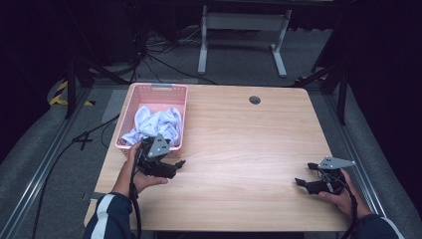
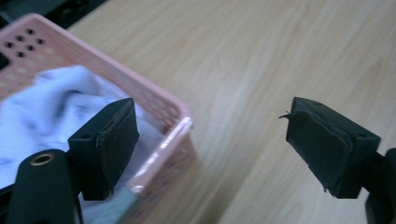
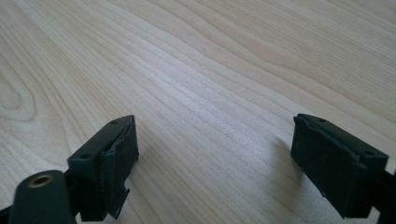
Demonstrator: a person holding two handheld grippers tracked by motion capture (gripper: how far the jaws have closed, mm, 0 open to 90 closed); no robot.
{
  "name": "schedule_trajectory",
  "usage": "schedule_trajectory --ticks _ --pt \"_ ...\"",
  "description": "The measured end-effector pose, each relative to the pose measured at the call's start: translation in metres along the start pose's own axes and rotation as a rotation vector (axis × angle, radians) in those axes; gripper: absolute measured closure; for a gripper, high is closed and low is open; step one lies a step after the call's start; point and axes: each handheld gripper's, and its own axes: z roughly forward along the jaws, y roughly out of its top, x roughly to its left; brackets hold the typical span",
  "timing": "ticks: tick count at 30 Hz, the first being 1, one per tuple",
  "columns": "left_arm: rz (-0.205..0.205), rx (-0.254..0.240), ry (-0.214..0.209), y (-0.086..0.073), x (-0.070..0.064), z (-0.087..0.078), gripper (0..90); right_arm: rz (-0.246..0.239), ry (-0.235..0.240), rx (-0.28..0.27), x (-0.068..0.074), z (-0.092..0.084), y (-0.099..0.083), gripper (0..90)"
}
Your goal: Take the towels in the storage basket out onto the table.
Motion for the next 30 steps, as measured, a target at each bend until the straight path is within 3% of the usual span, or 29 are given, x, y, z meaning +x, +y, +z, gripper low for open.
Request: schedule_trajectory --ticks 2,4,7,13,15,17,19,21,22,25,27,28,30 --pt "-0.014 -0.005 0.031 0.003 0.01 -0.007 15.7 0.0 0.0 0.0 0.0 0.0 0.0 14.8" --pt "-0.003 0.035 0.075 0.005 0.019 -0.01 16.4 0.0 0.0 0.0 0.0 0.0 0.0 14.8" --pt "-0.005 0.076 0.095 0.009 0.032 -0.009 15.8 0.002 0.0 -0.002 0.0 0.0 0.0 14.8" --pt "-0.026 0.165 0.103 0.012 0.057 0.01 15.7 0.002 0.0 -0.002 0.0 0.0 0.0 14.8" --pt "-0.06 0.191 0.087 0.011 0.066 0.02 15.8 0.002 0.0 -0.002 0.0 0.0 0.0 14.8" --pt "-0.062 0.255 0.079 0.012 0.075 0.03 15.8 0.004 0.001 -0.001 0.0 0.0 0.0 14.8" --pt "-0.075 0.288 0.055 0.011 0.085 0.04 15.7 -0.001 -0.001 -0.001 0.0 0.0 0.0 14.8" --pt "-0.083 0.338 0.087 0.011 0.093 0.05 15.5 -0.001 -0.001 -0.001 0.0 0.0 0.0 14.8" --pt "-0.097 0.375 0.076 0.012 0.099 0.056 15.5 0.0 -0.002 -0.001 0.0 0.0 0.0 14.8" --pt "-0.112 0.422 0.064 0.013 0.11 0.068 14.4 -0.001 -0.001 -0.001 0.0 0.0 0.0 14.9" --pt "-0.119 0.461 0.063 0.015 0.116 0.076 10.0 -0.001 0.0 -0.002 0.0 0.0 0.0 14.9" --pt "-0.119 0.485 0.066 0.015 0.119 0.08 0.6 0.0 0.0 -0.001 0.0 0.0 0.0 14.9" --pt "-0.12 0.513 0.047 0.013 0.123 0.084 0.0 -0.001 0.0 -0.002 0.0 0.0 0.0 14.9"
